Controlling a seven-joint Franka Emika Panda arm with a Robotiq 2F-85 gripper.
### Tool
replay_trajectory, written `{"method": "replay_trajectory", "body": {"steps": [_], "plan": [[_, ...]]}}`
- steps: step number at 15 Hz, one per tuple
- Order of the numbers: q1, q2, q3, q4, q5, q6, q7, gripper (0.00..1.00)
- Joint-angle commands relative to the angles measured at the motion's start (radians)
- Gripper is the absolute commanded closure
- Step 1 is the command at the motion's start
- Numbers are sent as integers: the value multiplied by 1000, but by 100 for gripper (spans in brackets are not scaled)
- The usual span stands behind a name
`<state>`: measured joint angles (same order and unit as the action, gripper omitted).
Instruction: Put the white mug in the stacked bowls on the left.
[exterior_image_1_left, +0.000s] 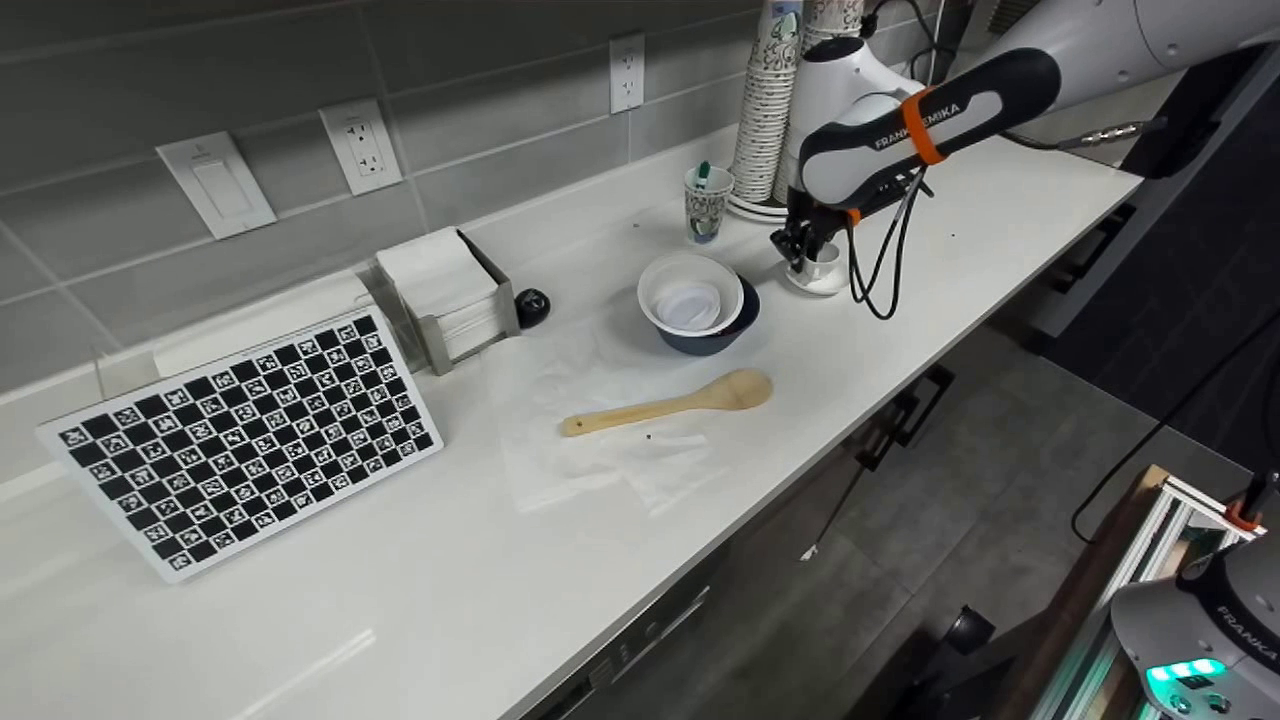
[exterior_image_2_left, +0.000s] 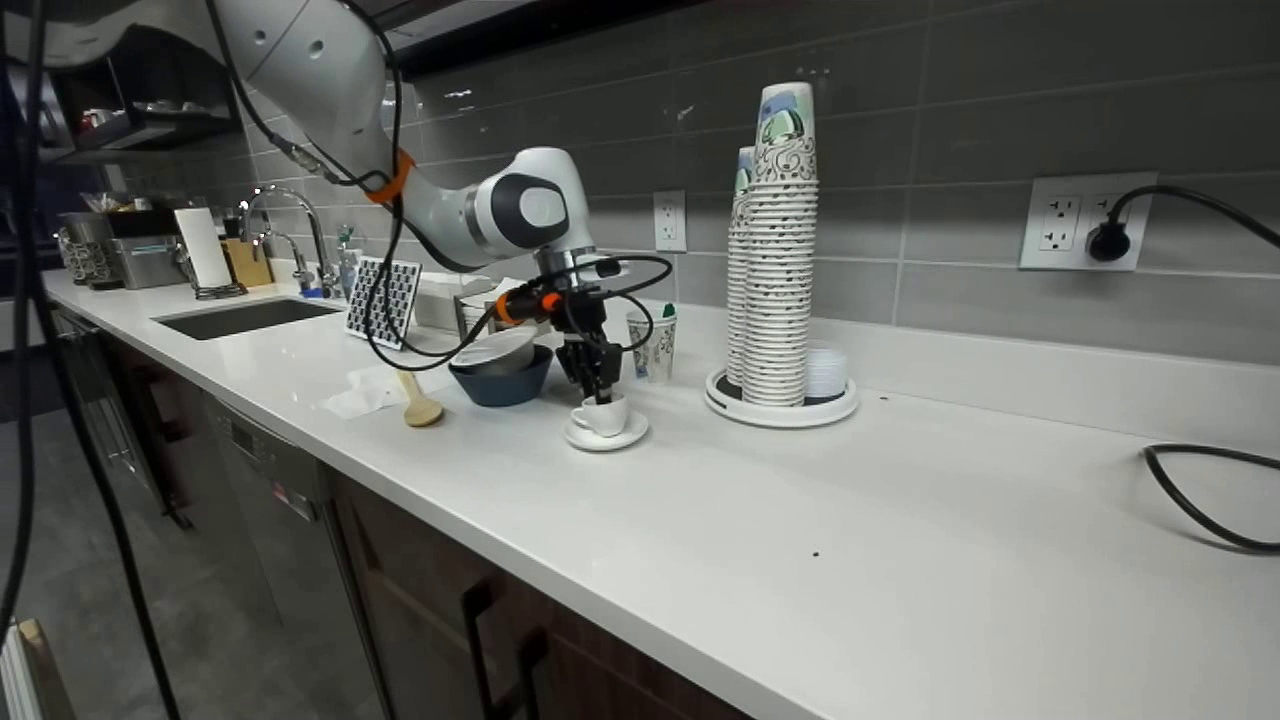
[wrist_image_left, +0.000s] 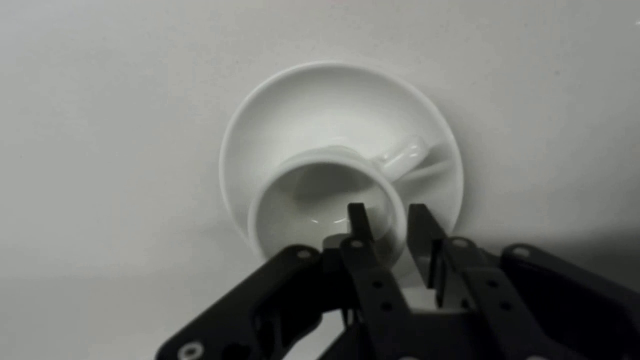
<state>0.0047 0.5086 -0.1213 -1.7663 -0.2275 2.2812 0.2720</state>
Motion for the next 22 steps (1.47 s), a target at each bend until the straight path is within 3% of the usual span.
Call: {"method": "replay_trajectory", "body": {"steps": [1,5,8,11,17,22], "plan": [[11,4,-10,38,11,-59,19,100],[17,-20,-5,39,5,-101,27,98],[16,-76,24,9,16,-53,-27,98],[34,-133,66,15,0,-10,-124,98],[86,-188,195,67,49,-64,-335,98],[65,-116,289,153,206,-116,-592,98]]}}
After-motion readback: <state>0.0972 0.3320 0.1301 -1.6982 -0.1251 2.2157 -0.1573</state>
